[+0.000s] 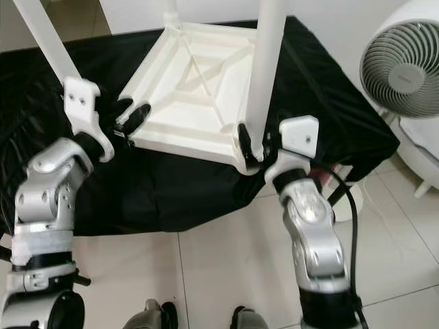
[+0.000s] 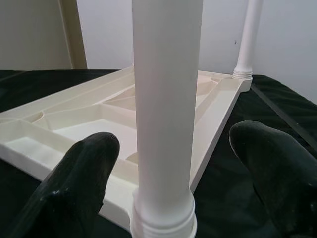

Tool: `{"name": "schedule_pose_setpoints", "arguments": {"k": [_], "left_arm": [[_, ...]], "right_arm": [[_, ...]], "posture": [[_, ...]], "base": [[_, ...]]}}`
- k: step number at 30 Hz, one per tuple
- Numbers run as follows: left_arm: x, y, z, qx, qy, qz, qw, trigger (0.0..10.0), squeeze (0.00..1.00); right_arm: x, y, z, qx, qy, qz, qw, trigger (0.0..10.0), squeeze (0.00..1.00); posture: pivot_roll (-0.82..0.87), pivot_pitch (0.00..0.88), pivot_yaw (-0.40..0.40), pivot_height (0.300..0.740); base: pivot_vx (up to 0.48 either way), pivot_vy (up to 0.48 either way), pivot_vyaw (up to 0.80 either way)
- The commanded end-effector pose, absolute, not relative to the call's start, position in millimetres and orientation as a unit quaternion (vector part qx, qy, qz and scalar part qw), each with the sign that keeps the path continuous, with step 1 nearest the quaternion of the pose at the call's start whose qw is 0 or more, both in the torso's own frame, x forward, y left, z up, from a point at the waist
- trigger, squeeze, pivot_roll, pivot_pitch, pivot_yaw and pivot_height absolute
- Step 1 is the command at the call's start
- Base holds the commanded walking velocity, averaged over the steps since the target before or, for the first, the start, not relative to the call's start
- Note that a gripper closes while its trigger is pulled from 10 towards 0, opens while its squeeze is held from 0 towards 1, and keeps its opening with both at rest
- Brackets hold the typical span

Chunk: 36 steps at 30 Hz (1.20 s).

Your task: Building children table

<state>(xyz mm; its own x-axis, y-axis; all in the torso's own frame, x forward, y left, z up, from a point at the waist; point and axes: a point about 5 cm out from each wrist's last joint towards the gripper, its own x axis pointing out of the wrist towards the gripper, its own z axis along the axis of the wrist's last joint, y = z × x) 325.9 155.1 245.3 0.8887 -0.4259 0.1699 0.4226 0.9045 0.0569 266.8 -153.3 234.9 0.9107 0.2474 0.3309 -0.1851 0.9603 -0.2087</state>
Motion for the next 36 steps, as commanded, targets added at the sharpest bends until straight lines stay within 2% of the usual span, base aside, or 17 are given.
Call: {"name": "schedule_pose_setpoints", "arguments": {"k": [1,6,10,15,19,23,27,29,32,36], "left_arm": [[323,160,244,0.007,-0.083,-0.210,0.974,10.0,0.00],[320,157,237,0.024,-0.075,-0.182,0.980,10.0,0.00],[323,163,231,0.008,-0.071,-0.162,0.984,10.0,0.00],[324,170,235,0.035,-0.118,-0.118,0.985,10.0,0.00],[325,174,233,0.028,-0.126,-0.083,0.988,10.0,0.00],[321,175,223,0.037,-0.115,-0.074,0.990,10.0,0.00],[315,177,214,0.055,-0.102,-0.074,0.991,10.0,0.00],[307,181,200,0.104,-0.089,-0.086,0.987,10.0,0.00],[301,182,190,0.136,-0.083,-0.093,0.983,10.0,0.00],[299,179,185,0.136,-0.080,-0.087,0.984,10.0,0.00]], "right_arm": [[262,-150,238,-0.091,-0.186,0.122,0.971,10.0,0.00],[261,-147,238,-0.091,-0.183,0.129,0.970,10.0,0.00],[262,-132,232,-0.095,-0.174,0.155,0.968,10.0,0.00],[265,-113,229,-0.091,-0.168,0.184,0.964,10.0,0.00],[268,-108,229,-0.090,-0.167,0.188,0.964,10.0,0.00],[277,-109,223,-0.083,-0.157,0.169,0.969,10.0,0.00],[286,-117,214,-0.081,-0.145,0.131,0.977,10.0,0.00],[289,-124,204,-0.084,-0.135,0.099,0.982,10.0,0.00],[291,-127,198,-0.085,-0.129,0.085,0.984,10.0,0.00],[291,-127,196,-0.089,-0.129,0.084,0.984,10.0,0.00]], "posture": [[-0.12,0.114,0.069,0.740],[-0.12,0.091,0.069,0.740],[-0.13,0.069,0.050,0.740],[-0.13,0.059,0.042,0.740],[-0.14,0.054,0.033,0.740],[-0.14,0.032,0.007,0.740],[-0.13,0.026,0.011,0.740],[-0.12,0.014,0.018,0.740],[-0.12,0.013,0.024,0.740],[-0.12,0.007,0.032,0.740]], "base": [[0.000,0.000,0.00],[0.000,0.000,0.00],[0.000,0.000,0.00],[0.000,0.000,0.00],[0.000,0.000,0.00],[0.000,0.000,0.00],[0.000,0.000,0.00],[0.000,0.000,0.00],[0.000,0.000,0.00],[0.000,0.000,0.00]]}}
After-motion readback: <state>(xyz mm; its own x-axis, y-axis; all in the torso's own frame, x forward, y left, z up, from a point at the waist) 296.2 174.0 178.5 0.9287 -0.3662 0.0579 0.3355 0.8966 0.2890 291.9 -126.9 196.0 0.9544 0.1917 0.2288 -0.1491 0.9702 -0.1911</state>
